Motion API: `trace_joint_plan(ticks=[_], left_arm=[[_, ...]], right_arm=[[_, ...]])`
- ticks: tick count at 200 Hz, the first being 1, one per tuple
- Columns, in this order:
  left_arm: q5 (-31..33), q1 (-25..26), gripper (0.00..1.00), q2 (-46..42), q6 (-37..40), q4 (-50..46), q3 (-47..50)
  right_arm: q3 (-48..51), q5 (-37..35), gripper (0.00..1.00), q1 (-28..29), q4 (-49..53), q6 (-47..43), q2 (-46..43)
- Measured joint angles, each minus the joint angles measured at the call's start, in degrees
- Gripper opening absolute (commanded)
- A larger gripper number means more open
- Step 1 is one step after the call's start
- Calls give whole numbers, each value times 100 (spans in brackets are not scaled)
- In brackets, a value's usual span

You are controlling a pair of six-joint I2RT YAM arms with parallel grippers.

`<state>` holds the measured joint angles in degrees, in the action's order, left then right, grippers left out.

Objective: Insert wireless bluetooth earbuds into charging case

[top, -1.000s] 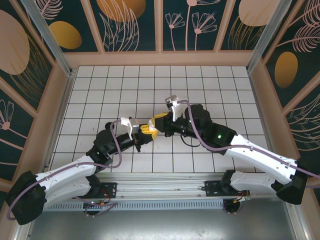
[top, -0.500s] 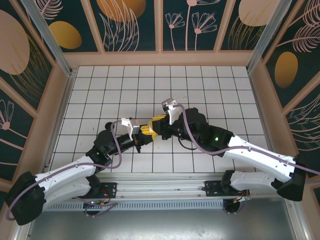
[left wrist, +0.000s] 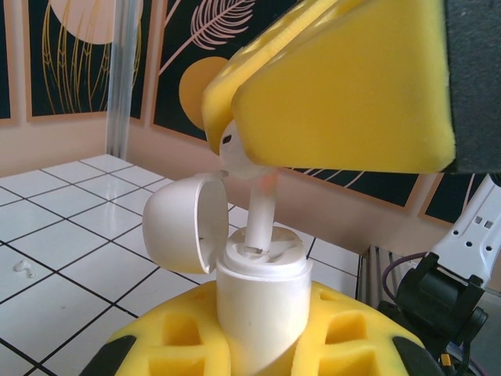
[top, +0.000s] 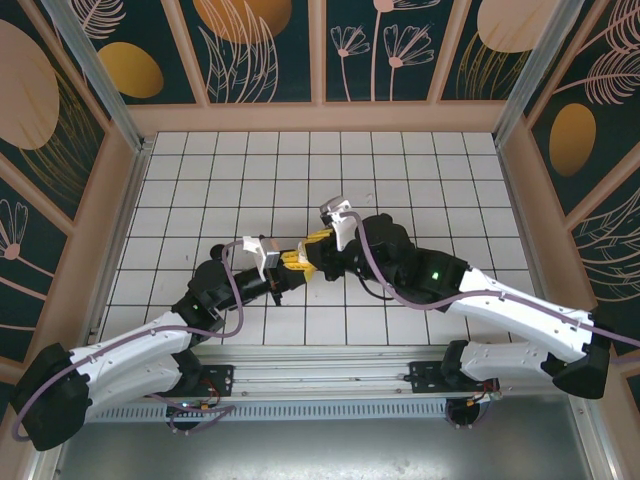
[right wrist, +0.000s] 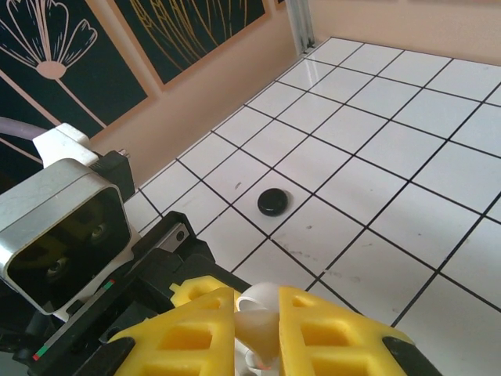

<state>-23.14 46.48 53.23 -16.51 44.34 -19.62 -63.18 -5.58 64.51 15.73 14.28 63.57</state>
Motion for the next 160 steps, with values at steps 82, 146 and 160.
trace_joint_plan(ticks=[82, 146, 160], left_arm=[[79, -2, 0, -116, 111, 87, 131], [151, -7, 0, -151, 177, 120, 142], [160, -7, 0, -151, 195, 101, 142]], right_arm=[[-393, 238, 15, 48, 535, -367, 313], [-577, 367, 28, 48, 728, -490, 522], [-579, 382, 34, 50, 726, -501, 522]])
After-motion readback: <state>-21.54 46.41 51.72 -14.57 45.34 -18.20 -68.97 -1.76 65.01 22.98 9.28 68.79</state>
